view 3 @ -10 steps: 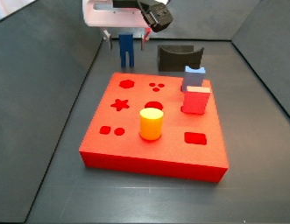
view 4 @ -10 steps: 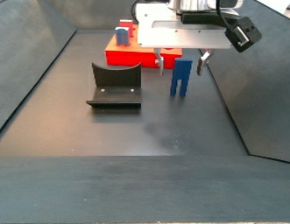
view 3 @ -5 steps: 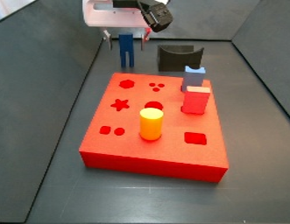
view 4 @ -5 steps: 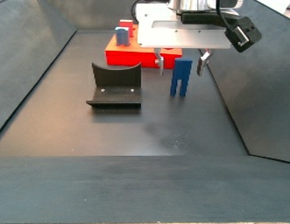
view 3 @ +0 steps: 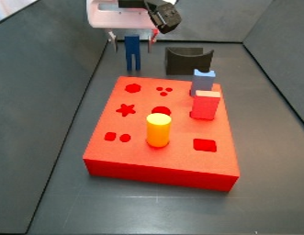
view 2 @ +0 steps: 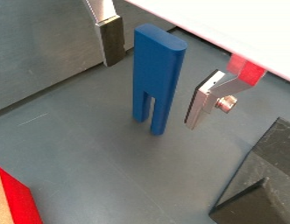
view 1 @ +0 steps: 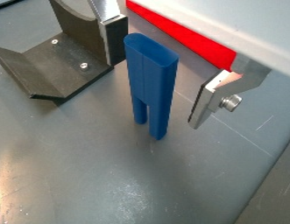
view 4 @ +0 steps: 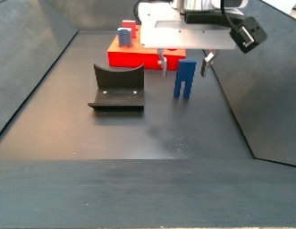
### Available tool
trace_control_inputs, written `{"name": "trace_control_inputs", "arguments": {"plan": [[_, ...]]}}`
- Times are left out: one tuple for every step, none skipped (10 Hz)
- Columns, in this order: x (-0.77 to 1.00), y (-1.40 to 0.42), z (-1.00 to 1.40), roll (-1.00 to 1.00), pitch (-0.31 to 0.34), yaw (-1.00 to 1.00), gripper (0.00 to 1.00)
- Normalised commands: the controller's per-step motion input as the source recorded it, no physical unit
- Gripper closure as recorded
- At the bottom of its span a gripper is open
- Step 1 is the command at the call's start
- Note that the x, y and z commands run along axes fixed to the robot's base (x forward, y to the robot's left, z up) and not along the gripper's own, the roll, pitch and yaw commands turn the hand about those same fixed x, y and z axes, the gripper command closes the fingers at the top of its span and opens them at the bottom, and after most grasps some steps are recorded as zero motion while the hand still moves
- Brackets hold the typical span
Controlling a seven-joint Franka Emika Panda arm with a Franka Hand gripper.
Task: Pick up the square-circle object. Move up. Rotate the square-circle object. Place the square-circle object on the fixture. Regrasp the square-circle object. Move to above the board. Insert the square-circle object.
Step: Rotate the square-circle object.
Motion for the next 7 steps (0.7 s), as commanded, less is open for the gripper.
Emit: {"name": "trace_control_inputs", "arguments": {"plan": [[-0.01,0.14,1.00,-0.24,0.014,-0.01,0.00],[-0.03,0.12,1.00,-0.23,0.036,-0.03,0.00],[-0.02,0.09,0.90,-0.22,0.048,-0.04,0.00],[-0.01,0.07,0.73,-0.21,0.054,-0.04,0.00],[-0.01,0.05,0.55,-0.20,0.057,-0.04,0.00],[0.00,0.05,0.36,-0.19,0.058,-0.05,0.00],[0.00,0.00,0.00,-0.01,0.005,1.00,0.00]]}}
